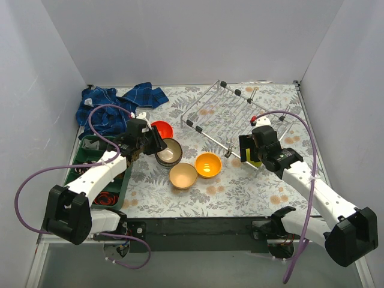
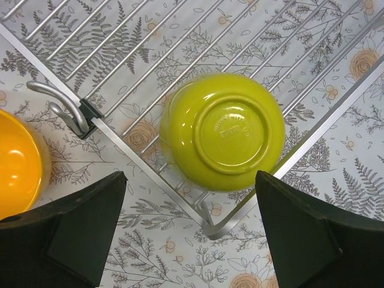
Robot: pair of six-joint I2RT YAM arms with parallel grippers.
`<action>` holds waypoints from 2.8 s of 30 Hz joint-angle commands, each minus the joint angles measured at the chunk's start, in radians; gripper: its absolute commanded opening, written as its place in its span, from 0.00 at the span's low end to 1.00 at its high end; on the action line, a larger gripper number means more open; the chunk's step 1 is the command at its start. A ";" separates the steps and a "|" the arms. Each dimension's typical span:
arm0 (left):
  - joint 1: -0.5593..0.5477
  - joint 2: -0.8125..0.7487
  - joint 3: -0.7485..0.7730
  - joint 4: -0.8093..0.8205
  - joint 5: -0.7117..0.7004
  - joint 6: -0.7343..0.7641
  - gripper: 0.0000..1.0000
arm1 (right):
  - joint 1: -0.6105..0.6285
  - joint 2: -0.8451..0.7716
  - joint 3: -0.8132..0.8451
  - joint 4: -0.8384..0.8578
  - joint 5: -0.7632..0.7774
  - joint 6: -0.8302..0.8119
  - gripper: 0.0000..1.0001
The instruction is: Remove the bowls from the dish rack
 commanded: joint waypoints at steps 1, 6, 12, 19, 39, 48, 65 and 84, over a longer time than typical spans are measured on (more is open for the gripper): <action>0.007 -0.033 0.027 -0.006 0.027 0.001 0.34 | -0.026 0.019 -0.012 -0.003 -0.006 0.015 0.96; 0.007 -0.073 0.079 -0.060 0.037 0.006 0.36 | -0.042 0.045 -0.014 0.013 -0.013 0.020 0.95; 0.007 -0.214 0.116 -0.124 0.004 -0.006 0.45 | -0.060 0.041 -0.014 0.020 -0.022 0.026 0.93; 0.007 -0.429 0.071 -0.231 -0.134 -0.011 0.70 | -0.091 0.022 -0.047 0.052 -0.045 0.032 0.90; 0.007 -0.603 -0.050 -0.259 -0.179 -0.016 0.94 | -0.173 0.165 -0.023 0.204 -0.004 -0.009 0.66; 0.008 -0.584 -0.048 -0.253 -0.167 -0.013 0.95 | -0.290 0.300 0.086 0.306 -0.007 -0.135 0.66; 0.008 -0.564 -0.055 -0.247 -0.196 -0.008 0.95 | -0.119 0.386 0.221 0.148 0.142 -0.417 0.93; 0.007 -0.584 -0.056 -0.262 -0.225 0.001 0.95 | -0.013 0.706 0.336 0.166 0.442 -0.569 0.95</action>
